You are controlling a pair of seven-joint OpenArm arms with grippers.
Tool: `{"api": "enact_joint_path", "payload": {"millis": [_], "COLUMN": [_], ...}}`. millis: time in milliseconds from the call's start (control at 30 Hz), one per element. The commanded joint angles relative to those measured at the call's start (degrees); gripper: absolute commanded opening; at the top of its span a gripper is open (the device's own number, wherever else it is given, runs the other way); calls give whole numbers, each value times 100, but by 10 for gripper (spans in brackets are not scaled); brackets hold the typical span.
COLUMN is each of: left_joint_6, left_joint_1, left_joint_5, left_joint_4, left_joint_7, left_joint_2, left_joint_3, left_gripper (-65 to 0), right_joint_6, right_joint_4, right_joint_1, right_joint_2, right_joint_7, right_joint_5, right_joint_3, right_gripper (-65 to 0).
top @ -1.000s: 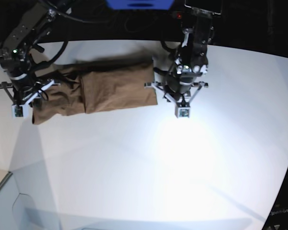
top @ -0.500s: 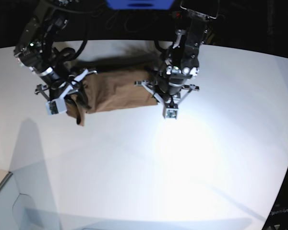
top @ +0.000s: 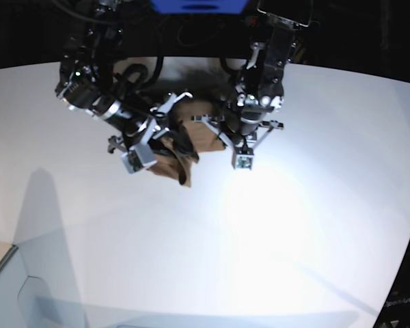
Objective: Layout the t-shirt on the table in an organized manner, then fold the t-shirt properly
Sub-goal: 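Lift the shirt end with the right gripper and fold it toward the left gripper, then lower the folded bundle with the right gripper and withdraw the left gripper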
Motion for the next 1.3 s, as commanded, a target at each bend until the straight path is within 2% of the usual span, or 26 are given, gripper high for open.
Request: {"api": "enact_joint_path", "payload": {"millis": [0,333,500,633,967,1100,1167,1267], "left_joint_6": [-11,16,33,16,7,7,7,7], "left_joint_1": [88,273,361,466,510,589,589,695], "left_joint_5": [-51,2,-42,-42,-42,-33,-33,-33], "left_joint_4": [-41,618,1119,1110,1014,1014,1040,1102], "left_joint_7": [526,658,1221,1247,1291,1247,1247,1300], "left_joint_2": [-3,-38,-372,-496,-539,-548,-548,-548], "left_joint_3": [-2,-11,-20,-275,-362,-362,-362,-362], "left_gripper": [-650,-650,-650,-650,-650,-650,-650,-650], "right_joint_6": [-21,-21,-21,-21,-21,-21,-21,-21], "right_joint_4": [-31,-673,-936,-1103,-1394,-1394,-1394,-1499], "right_joint_1": [52,421,527,606,755,755,738,711], "right_joint_2": [-7,151,133,133,142,186,256,300], "right_joint_7": [144,153,153,153,161,390,408,416], "right_joint_5": [113,113,113,122,122,122,122,122], "right_joint_3": [-47,-47,-56,-82,-987,-1242,-1251,-1322], "right_gripper": [-650,-650,-650,-650,-650,-650,-614,-510]}}
